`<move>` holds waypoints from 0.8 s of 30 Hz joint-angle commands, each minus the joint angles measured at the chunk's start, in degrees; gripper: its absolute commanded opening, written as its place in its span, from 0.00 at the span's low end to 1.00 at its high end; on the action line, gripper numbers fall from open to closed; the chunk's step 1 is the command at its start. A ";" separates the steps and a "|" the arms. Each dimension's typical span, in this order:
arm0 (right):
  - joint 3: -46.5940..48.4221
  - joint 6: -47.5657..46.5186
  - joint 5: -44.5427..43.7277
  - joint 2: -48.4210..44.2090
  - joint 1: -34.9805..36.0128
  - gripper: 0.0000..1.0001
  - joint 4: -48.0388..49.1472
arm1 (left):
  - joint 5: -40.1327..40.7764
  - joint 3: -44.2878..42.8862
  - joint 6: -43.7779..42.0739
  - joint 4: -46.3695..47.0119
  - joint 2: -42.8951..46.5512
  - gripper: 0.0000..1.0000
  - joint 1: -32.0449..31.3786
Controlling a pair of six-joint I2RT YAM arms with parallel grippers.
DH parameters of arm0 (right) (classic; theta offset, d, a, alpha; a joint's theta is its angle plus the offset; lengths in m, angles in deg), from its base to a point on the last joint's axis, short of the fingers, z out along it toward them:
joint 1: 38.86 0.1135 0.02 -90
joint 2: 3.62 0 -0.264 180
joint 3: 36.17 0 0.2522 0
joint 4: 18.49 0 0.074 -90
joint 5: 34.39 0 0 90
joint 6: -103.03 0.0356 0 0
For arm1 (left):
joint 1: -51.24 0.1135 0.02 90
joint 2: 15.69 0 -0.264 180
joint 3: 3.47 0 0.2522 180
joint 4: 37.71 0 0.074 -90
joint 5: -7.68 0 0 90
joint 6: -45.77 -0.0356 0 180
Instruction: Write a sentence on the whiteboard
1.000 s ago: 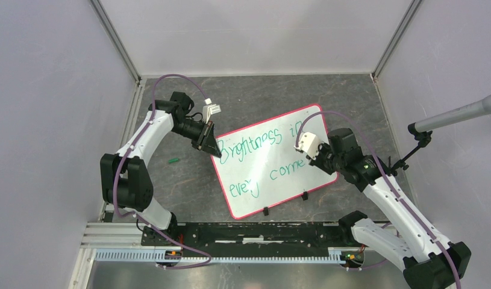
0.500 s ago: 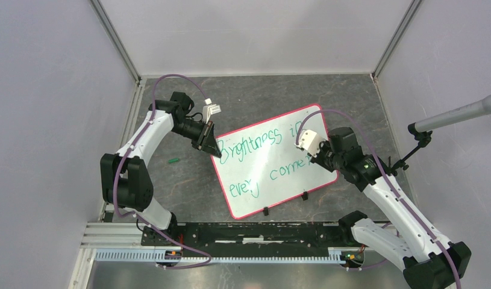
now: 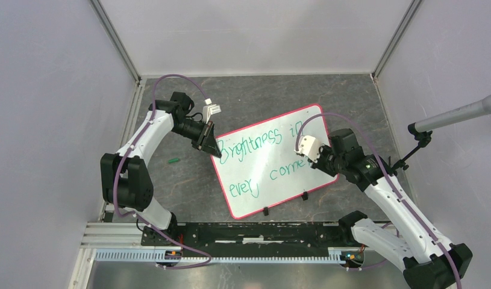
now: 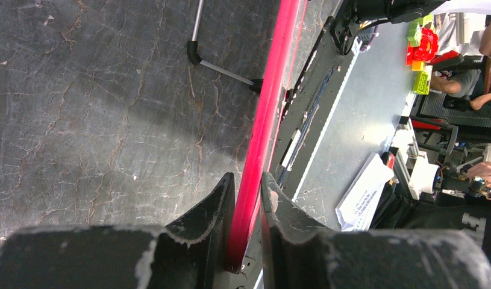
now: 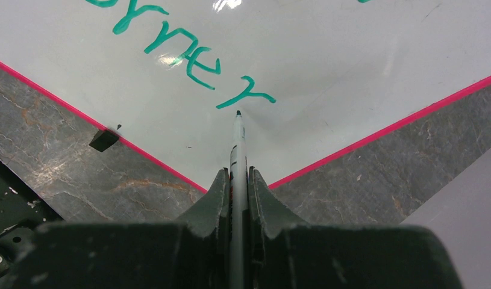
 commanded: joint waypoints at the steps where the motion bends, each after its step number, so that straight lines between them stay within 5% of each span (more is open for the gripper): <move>1: -0.73 -0.63 -1.68 0.21 -0.13 0.00 1.91 | 4.82 0.49 -0.84 4.21 -2.08 0.02 -2.64; 24: -0.49 -1.59 -1.25 1.94 -0.04 0.00 1.67 | 5.02 0.42 -0.66 4.25 -2.78 0.03 -2.64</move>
